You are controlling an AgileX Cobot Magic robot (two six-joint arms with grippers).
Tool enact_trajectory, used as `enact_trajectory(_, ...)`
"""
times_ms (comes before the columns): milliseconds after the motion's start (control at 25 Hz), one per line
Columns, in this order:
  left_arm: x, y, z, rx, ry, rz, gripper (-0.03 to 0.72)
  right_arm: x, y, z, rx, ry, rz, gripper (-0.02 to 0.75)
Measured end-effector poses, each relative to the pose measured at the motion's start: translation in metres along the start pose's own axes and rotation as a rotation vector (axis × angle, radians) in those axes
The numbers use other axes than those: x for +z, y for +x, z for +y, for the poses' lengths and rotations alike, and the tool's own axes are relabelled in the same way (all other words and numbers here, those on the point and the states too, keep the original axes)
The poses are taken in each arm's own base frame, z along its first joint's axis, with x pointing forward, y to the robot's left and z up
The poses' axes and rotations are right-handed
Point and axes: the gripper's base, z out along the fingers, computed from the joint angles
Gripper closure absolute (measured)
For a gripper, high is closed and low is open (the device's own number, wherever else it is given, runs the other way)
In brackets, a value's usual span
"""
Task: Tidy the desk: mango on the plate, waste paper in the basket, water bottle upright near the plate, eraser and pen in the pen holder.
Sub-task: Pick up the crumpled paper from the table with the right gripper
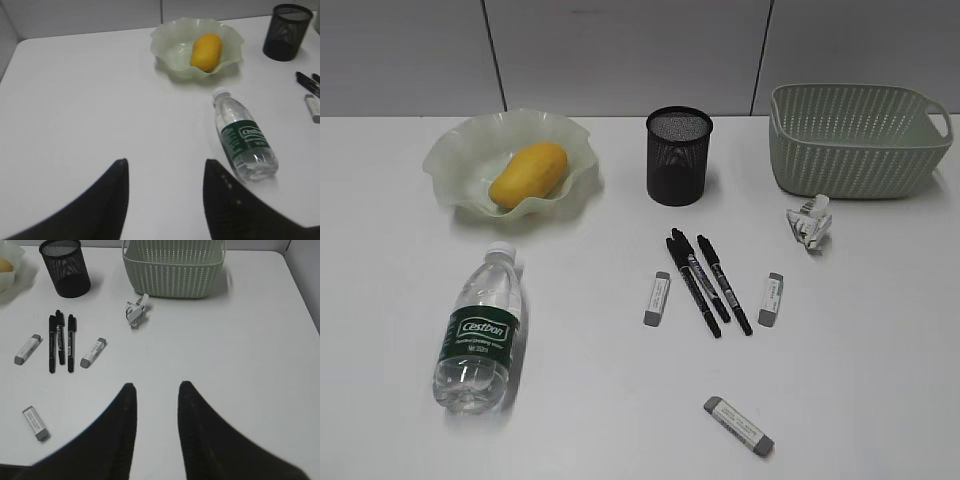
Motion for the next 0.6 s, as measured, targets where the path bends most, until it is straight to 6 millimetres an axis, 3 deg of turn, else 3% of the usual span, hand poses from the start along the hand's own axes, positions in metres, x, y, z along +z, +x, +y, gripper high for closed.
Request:
enact_trajectory(240,0.0,0.0,-0.001,-0.026,-0.051,-0.001,0.326,0.068,-0.025,-0.002,-0.029,-0.044,0.178,0.497)
enact_trajectory(600,0.0,0.0,-0.001,-0.026,-0.051,-0.001,0.328,0.199,-0.027,-0.013,0.036,-0.04,0.509,0.495)
